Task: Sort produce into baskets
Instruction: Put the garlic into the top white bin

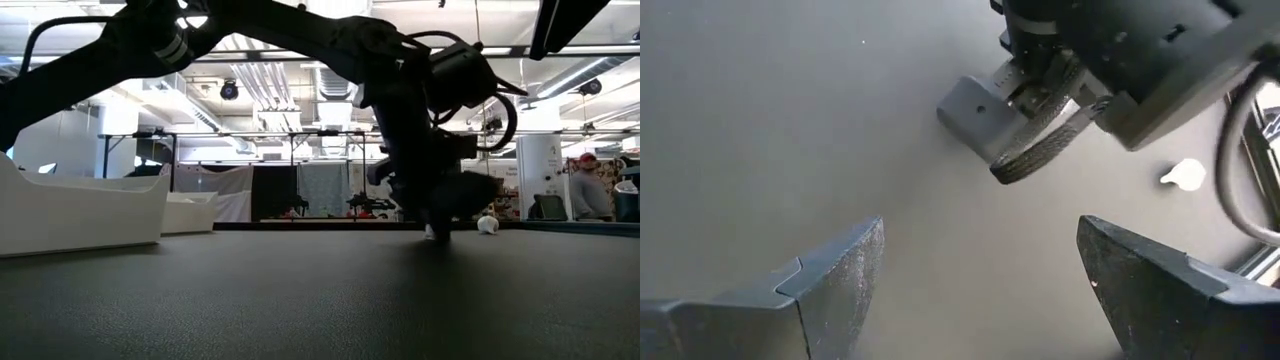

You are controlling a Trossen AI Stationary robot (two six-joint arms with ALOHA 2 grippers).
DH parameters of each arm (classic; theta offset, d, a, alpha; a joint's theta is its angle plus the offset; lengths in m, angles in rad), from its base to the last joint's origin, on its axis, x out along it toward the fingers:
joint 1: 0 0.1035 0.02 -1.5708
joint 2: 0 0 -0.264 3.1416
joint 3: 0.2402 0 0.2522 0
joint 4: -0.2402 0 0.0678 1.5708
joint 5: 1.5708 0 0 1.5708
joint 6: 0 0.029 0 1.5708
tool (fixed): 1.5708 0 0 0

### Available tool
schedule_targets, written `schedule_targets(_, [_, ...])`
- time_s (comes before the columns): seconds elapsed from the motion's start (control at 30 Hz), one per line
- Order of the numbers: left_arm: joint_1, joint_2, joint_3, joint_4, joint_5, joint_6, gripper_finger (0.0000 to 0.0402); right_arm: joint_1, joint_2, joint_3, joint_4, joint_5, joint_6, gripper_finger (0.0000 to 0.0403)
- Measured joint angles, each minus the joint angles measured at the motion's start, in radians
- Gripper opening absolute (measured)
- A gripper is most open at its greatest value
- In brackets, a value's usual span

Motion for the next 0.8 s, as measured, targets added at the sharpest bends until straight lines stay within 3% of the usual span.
schedule_targets(0.17, [-0.021, -0.029, -0.005, -0.071, -0.166, 0.066, 0.0041, 0.026, 0.001, -0.033, 0.038, 0.046, 0.055, 0.0325])
schedule_targets(0.4, [-0.041, -0.149, -0.006, -0.268, -0.388, 0.091, 0.0042, 0.084, 0.006, -0.227, 0.191, 0.036, 0.145, 0.0325])
schedule_targets(0.67, [0.000, -0.341, -0.018, -0.387, -0.440, 0.081, 0.0042, 0.094, 0.006, -0.397, 0.253, 0.016, 0.226, 0.0325])
schedule_targets(0.8, [0.019, -0.468, -0.116, -0.480, -0.439, 0.031, 0.0042, 0.093, 0.006, -0.430, 0.315, 0.042, 0.184, 0.0325])
